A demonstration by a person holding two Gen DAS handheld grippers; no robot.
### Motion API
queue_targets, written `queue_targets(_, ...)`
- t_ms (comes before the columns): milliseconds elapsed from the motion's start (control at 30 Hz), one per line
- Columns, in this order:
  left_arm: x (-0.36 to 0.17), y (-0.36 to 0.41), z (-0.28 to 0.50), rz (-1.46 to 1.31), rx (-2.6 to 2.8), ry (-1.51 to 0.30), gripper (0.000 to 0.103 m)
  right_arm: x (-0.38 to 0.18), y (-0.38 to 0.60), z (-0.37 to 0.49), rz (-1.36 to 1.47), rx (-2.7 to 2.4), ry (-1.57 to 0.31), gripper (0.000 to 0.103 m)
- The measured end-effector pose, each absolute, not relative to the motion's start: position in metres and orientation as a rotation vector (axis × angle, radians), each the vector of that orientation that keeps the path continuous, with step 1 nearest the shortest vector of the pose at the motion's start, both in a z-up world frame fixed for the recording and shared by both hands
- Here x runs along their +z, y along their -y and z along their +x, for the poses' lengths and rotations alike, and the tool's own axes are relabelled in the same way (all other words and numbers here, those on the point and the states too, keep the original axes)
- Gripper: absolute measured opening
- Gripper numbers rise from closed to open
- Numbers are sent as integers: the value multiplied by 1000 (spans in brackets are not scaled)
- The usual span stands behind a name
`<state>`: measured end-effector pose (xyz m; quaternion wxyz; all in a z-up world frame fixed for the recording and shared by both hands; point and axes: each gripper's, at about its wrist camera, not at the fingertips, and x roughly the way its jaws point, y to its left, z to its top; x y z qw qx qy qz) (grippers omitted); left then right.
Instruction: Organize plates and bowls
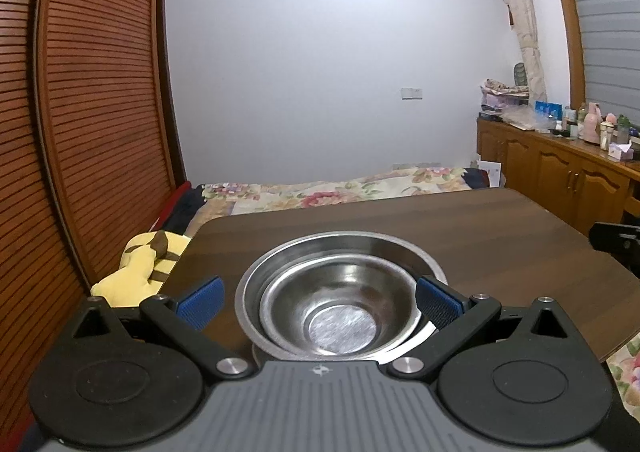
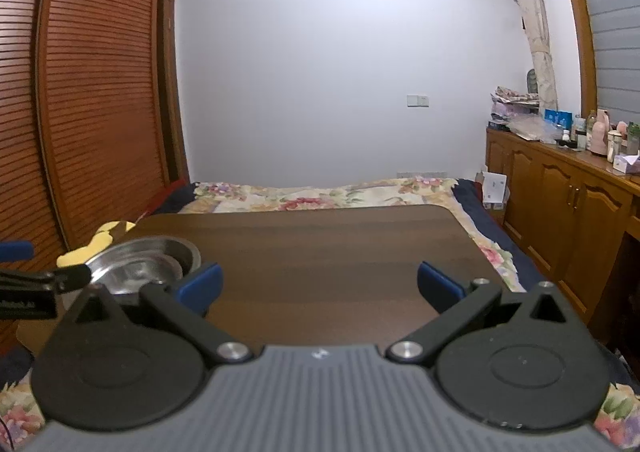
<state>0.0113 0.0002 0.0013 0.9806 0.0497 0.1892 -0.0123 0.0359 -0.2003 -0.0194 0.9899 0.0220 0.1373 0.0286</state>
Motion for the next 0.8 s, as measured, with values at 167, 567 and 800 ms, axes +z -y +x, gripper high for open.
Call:
queue_targets(167, -3, -7, 11, 92, -8, -382, 103, -20, 203, 32, 69, 64, -265, 103)
queue_targets(567, -10, -15, 11, 89, 7, -392, 103, -30, 207, 37, 71, 50, -274, 103)
queue_targets(800, -10, -15, 11, 87, 6, -393, 103, -31, 204, 36, 58, 42, -270, 103)
